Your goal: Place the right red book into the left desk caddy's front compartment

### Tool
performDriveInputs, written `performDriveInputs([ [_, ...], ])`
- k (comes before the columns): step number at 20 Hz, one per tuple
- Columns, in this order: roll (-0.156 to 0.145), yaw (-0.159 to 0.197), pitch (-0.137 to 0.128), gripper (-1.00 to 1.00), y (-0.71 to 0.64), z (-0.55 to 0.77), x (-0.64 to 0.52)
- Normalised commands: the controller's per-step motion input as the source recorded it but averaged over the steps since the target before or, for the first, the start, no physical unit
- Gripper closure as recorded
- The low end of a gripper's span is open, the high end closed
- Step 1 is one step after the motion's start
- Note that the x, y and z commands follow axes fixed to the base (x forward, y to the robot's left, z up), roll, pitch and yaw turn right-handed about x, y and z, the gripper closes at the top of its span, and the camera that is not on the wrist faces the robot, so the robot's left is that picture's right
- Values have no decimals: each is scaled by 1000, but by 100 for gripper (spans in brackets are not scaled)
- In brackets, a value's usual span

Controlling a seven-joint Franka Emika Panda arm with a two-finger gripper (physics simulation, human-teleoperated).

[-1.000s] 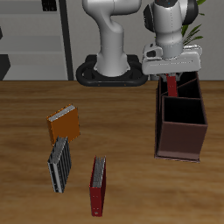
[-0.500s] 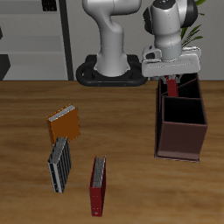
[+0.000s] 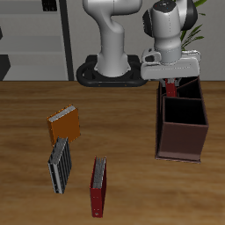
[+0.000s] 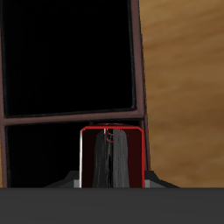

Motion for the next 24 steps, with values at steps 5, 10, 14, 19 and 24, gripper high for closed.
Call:
performDriveInputs([
  [5, -8, 1, 29, 100, -49, -182, 28],
  [10, -3, -3, 48, 100, -78, -304, -29],
  [14, 5, 14, 34, 100, -24, -266, 2],
  [19, 21, 12, 48, 100, 69, -289, -1],
  [24, 40, 44, 19, -100, 89, -101, -51],
])
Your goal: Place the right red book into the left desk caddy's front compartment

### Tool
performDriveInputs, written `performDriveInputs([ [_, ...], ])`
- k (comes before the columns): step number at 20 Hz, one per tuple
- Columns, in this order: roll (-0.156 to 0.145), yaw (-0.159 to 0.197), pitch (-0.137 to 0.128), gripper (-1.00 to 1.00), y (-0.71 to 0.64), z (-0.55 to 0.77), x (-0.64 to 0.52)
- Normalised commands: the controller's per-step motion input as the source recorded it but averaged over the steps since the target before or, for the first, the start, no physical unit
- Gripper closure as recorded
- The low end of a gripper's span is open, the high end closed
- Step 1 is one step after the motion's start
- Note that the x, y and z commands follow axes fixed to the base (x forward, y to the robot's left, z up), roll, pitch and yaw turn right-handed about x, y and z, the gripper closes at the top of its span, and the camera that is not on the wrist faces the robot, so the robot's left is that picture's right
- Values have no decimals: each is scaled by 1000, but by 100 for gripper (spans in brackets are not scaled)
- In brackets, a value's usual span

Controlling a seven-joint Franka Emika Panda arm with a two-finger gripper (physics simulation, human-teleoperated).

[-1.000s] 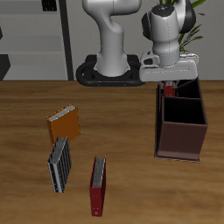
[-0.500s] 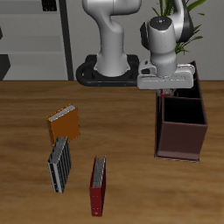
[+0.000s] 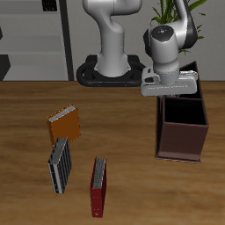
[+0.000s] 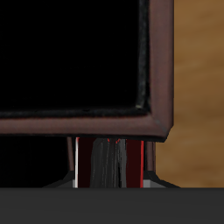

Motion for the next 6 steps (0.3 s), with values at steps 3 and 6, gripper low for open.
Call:
performDriveInputs([
  [3, -9, -1, -33, -100, -29, 83, -18],
  [6, 8, 11, 7, -100, -24, 54, -1],
])
